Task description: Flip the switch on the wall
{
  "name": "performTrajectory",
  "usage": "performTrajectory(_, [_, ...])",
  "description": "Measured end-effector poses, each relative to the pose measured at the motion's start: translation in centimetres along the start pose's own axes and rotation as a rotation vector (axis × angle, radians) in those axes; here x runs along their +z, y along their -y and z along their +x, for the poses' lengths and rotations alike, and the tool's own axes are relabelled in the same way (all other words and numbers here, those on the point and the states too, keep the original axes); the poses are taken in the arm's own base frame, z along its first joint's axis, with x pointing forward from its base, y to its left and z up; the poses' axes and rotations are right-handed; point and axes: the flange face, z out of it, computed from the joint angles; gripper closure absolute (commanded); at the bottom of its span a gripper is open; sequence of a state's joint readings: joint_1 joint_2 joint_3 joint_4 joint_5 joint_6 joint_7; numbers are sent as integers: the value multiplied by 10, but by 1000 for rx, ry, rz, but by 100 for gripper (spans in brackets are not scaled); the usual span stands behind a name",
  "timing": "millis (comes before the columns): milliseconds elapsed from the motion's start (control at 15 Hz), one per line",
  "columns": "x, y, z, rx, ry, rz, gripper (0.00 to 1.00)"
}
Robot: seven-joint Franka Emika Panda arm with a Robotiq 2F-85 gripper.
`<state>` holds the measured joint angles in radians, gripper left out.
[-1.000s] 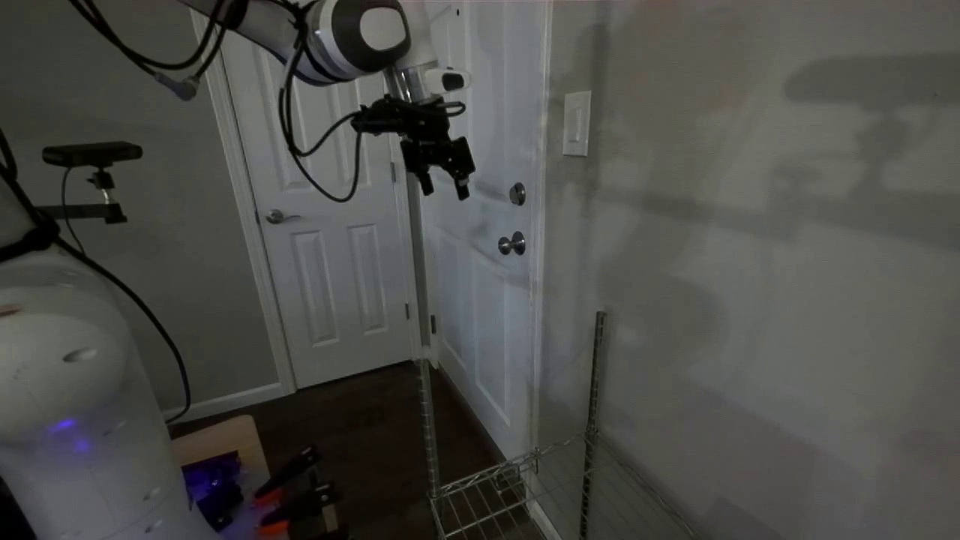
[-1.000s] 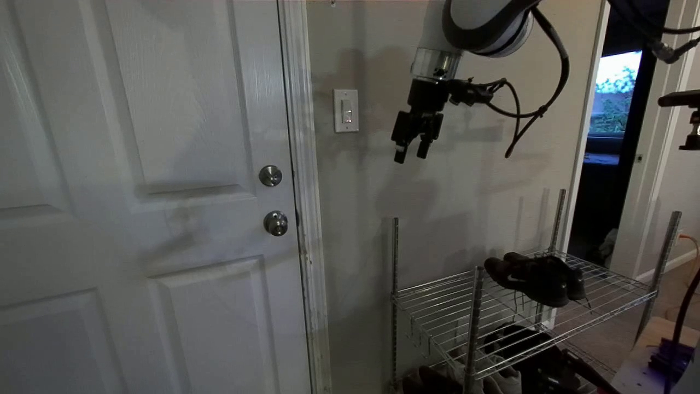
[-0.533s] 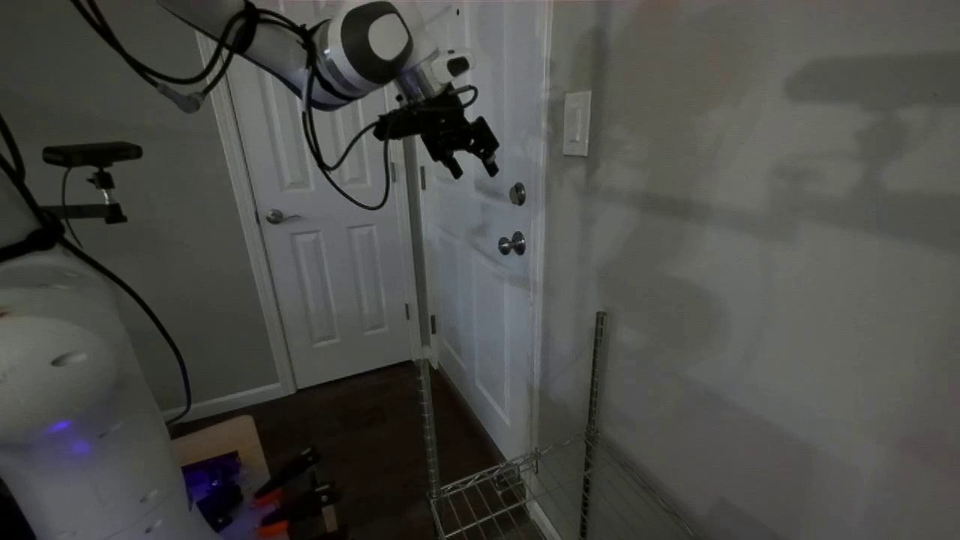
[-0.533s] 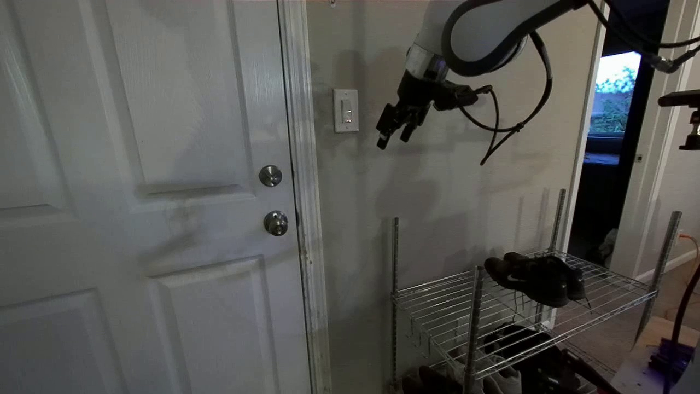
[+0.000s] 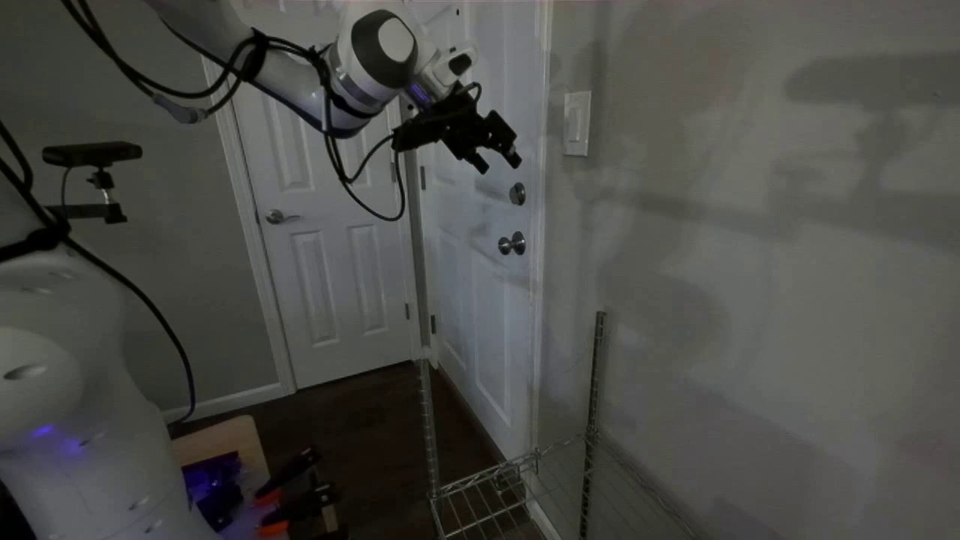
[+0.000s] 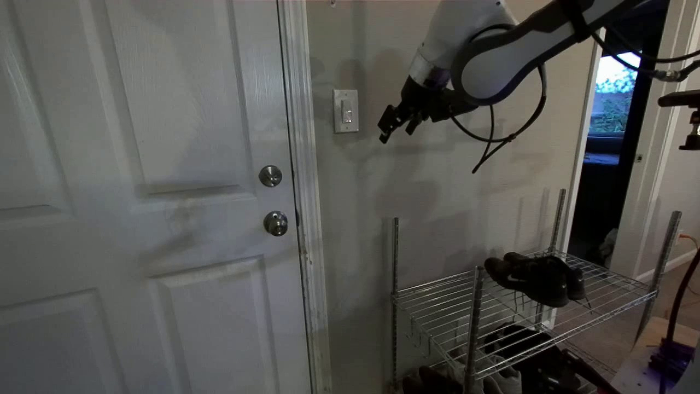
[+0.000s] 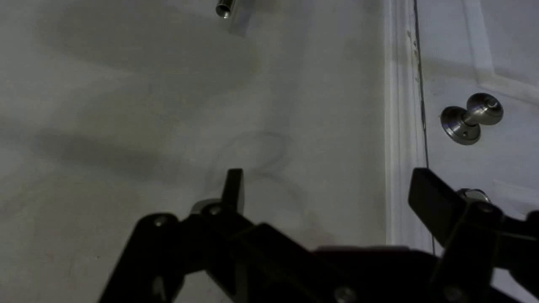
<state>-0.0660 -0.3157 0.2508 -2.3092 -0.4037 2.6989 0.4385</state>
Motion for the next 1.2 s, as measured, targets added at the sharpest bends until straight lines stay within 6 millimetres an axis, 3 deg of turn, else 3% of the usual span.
performTrajectory(533, [-1,1,0,0,-1,0,0])
performTrajectory(600, [-1,1,0,0,-1,1,25])
performTrajectory(733, [-1,1,0,0,-2,1,33])
performTrajectory(1200, [1,5,6,7,-56,32,79])
